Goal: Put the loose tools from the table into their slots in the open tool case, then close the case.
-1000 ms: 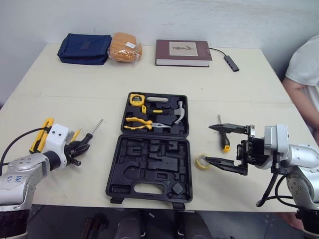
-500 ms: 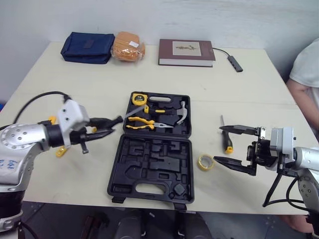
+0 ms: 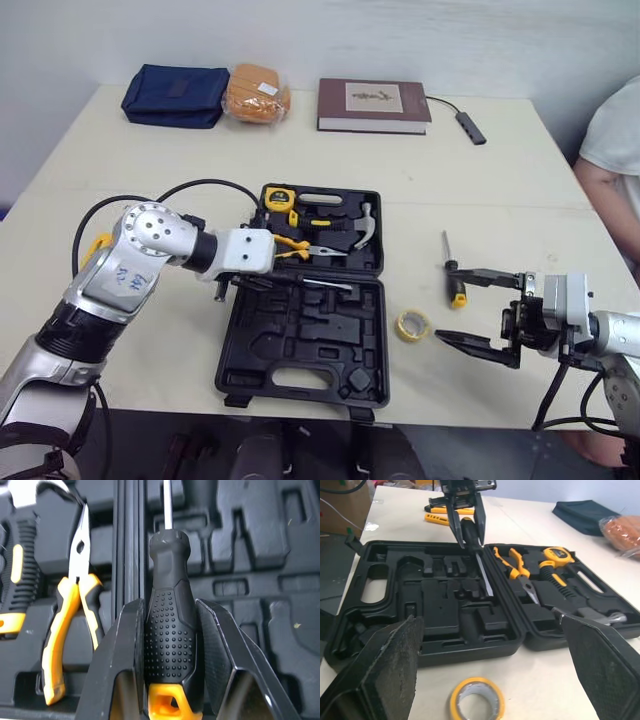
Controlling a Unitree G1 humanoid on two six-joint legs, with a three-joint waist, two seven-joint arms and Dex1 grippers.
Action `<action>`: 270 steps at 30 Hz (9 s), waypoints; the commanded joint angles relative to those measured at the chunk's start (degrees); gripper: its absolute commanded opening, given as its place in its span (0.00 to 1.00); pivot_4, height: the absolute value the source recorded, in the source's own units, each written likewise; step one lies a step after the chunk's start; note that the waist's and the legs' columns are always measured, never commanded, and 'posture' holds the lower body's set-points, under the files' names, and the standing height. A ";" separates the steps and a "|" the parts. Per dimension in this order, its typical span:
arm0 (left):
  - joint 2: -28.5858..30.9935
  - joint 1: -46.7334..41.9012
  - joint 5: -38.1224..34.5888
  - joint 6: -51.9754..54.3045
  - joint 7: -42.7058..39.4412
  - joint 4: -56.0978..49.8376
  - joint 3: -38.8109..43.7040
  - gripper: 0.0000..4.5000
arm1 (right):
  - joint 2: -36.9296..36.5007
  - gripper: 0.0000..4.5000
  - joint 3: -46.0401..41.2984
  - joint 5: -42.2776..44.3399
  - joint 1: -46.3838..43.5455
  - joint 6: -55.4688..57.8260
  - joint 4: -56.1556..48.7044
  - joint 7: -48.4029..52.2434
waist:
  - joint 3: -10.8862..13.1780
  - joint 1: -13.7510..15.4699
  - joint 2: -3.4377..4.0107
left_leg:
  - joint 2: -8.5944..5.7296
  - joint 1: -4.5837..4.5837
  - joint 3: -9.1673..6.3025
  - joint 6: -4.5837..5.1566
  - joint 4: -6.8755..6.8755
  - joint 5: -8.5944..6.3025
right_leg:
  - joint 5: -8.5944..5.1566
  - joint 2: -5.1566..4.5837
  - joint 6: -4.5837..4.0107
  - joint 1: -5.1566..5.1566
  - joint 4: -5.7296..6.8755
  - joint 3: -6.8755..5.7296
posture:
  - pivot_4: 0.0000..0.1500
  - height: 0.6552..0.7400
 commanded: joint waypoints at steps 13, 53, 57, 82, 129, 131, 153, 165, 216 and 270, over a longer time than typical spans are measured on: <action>-3.24 -0.34 4.99 -3.45 0.13 2.97 -0.67 0.19 | -0.33 1.00 -0.91 -0.22 1.10 -0.09 -5.41 -3.43 | 0.00 0.01 0.00 | 0.14 -0.08 -0.03 0.01 0.19 -0.09 | -0.01 0.03 -0.04 0.00 0.02 0.05 | 1.00 1.00; -11.88 8.79 -10.07 -9.24 3.66 8.18 13.37 0.04 | -0.10 1.00 1.41 -0.37 -2.42 5.06 -8.36 -7.64 | 0.00 -0.06 0.00 | 0.17 -0.09 -0.05 0.07 0.41 -0.12 | 0.00 0.06 -0.01 0.05 0.12 -0.01 | 1.00 1.00; -12.13 10.45 -7.47 -10.09 5.89 8.69 12.19 0.02 | -0.15 1.00 1.32 -0.50 -2.49 5.00 -7.97 -7.35 | 0.00 -0.08 0.00 | 0.20 -0.10 -0.05 0.07 0.38 -0.13 | 0.00 0.07 -0.01 0.03 0.11 -0.01 | 1.00 1.00; -15.08 12.77 -0.14 -9.60 9.96 12.63 5.91 0.02 | 0.73 1.00 1.04 -1.66 -1.49 3.91 -7.48 -8.11 | -0.02 0.05 0.02 | 0.18 -0.07 -0.05 0.08 0.37 -0.15 | 0.00 -0.01 -0.02 0.06 0.10 0.02 | 1.00 1.00; -15.15 17.30 -19.53 -10.52 5.60 3.01 20.89 0.02 | 0.35 1.00 -4.92 -1.74 1.88 -2.12 0.15 -5.56 | -1.79 1.24 0.89 | 0.39 -0.30 -0.14 -0.10 0.31 -0.78 | -0.27 0.02 -0.11 0.11 -0.33 0.06 | 1.00 1.00; -12.61 19.66 -21.32 -7.97 6.13 0.20 23.47 0.02 | 0.39 1.00 -7.19 -1.54 3.22 -3.45 1.83 -4.85 | -1.71 1.20 0.86 | 0.34 -0.33 -0.12 -0.05 0.33 -0.79 | -0.27 0.14 -0.10 0.08 -0.32 -0.11 | 1.00 1.00; 0.05 63.12 -22.49 -18.81 24.98 37.82 78.43 0.99 | 5.68 1.00 -35.98 -5.75 20.63 -32.59 41.88 -14.46 | -0.59 -1.02 0.51 | 0.45 0.32 -0.05 -0.57 -0.83 -1.08 | -0.50 -0.32 -0.57 -0.01 -0.57 0.16 | 1.00 1.00; -0.61 56.90 -25.41 -21.61 27.33 40.02 75.88 0.99 | 8.15 1.00 -35.63 -4.61 24.51 -35.35 44.23 -18.59 | -0.70 -1.71 0.72 | 0.42 0.47 -0.11 -0.62 -1.04 -1.04 | -0.37 -0.49 -0.58 -0.09 -0.88 0.13 | 1.00 1.00; -6.74 29.69 -36.95 9.23 9.76 -27.56 19.96 0.99 | 4.86 1.00 3.66 22.67 -25.70 80.60 -2.90 -85.50 | -0.57 -1.49 0.67 | 0.39 -0.52 -0.07 -0.49 -0.30 0.00 | -0.28 0.20 -0.43 -0.67 0.07 0.22 | 1.00 1.00; -0.97 52.95 -33.52 -3.48 2.28 -14.29 46.64 1.00 | 1.51 0.24 50.80 -23.04 -53.37 45.98 -6.89 -12.53 | -0.44 -1.91 0.69 | 0.48 -0.78 0.02 -0.43 0.00 -0.23 | -0.12 -0.30 -0.49 -1.00 0.09 0.20 | 1.00 1.00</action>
